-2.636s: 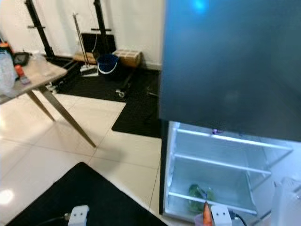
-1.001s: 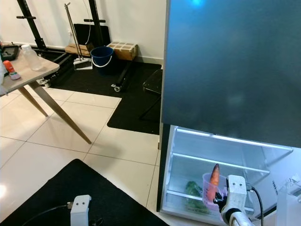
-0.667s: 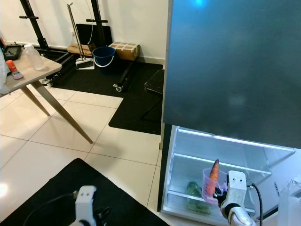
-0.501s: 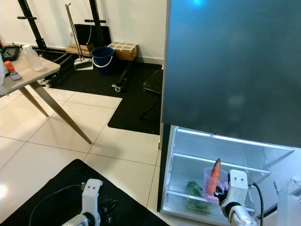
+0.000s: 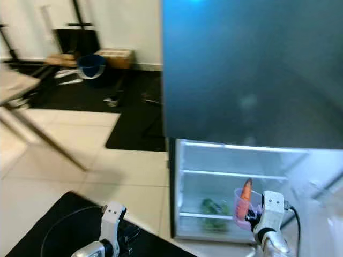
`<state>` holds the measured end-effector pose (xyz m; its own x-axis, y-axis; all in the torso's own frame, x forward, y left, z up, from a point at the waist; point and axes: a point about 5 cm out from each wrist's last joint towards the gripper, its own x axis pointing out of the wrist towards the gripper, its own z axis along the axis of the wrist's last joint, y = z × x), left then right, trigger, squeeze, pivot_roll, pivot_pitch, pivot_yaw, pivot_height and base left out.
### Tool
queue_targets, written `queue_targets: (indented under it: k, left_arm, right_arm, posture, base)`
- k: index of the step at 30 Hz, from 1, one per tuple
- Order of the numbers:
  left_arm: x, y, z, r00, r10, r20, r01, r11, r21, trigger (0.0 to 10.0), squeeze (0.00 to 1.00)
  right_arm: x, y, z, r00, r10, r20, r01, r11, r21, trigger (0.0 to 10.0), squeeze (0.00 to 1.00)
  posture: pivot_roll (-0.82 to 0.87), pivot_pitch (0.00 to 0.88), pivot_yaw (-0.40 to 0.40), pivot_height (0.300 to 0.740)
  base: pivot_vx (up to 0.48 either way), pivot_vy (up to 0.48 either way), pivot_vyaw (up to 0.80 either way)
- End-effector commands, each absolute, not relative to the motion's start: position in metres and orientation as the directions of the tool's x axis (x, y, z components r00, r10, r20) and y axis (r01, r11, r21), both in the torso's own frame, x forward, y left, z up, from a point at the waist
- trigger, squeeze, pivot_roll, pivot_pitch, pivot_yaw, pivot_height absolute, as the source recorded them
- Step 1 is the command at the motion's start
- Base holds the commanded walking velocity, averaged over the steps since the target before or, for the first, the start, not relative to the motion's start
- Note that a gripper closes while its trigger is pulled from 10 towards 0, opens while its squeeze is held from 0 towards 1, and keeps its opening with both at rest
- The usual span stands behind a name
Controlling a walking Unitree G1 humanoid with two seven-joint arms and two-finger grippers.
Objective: Restocking fridge
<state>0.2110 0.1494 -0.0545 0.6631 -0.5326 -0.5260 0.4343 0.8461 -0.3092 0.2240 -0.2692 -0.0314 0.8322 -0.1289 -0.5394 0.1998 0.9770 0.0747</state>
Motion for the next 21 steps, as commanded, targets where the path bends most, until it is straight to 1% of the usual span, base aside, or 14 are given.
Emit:
queue_targets:
  k: [1,4,6,13,21]
  left_arm:
    - [0.2044,0.1484,-0.0583,0.649,-0.538,-0.537,0.438,0.842,-0.315,10.0,0.0]
    - [0.2044,0.1484,-0.0583,0.65,-0.538,-0.537,0.439,0.842,-0.313,10.0,0.0]
    - [0.2044,0.1484,-0.0582,0.65,-0.538,-0.537,0.441,0.842,-0.311,10.0,0.0]
    - [0.2059,0.1477,-0.0572,0.651,-0.541,-0.533,0.447,0.84,-0.307,10.0,0.0]
    - [0.204,0.1446,-0.0582,0.643,-0.551,-0.532,0.456,0.833,-0.313,10.0,0.0]
  right_arm:
    - [0.2251,-0.2711,-0.0299,0.835,-0.144,-0.53,0.219,0.972,0.082,10.0,0.0]
    - [0.2258,-0.27,-0.0298,0.837,-0.139,-0.53,0.211,0.975,0.078,10.0,0.0]
    - [0.2261,-0.2693,-0.0299,0.836,-0.137,-0.531,0.209,0.975,0.077,10.0,0.0]
    - [0.2267,-0.2688,-0.0299,0.835,-0.134,-0.533,0.205,0.976,0.076,10.0,0.0]
    - [0.2275,-0.2666,-0.03,0.838,-0.125,-0.532,0.195,0.978,0.078,10.0,0.0]
  posture:
    - [0.05,0.0,-0.008,0.74]
    - [0.05,0.0,-0.008,0.74]
    - [0.05,0.0,-0.008,0.74]
    - [0.05,0.0,-0.009,0.74]
    - [0.05,0.0,-0.009,0.74]
  base:
    - [0.0,0.0,0.0]
    - [0.0,0.0,0.0]
    - [0.0,0.0,-0.47]
    - [0.0,0.0,-0.8]
    - [0.0,0.0,0.0]
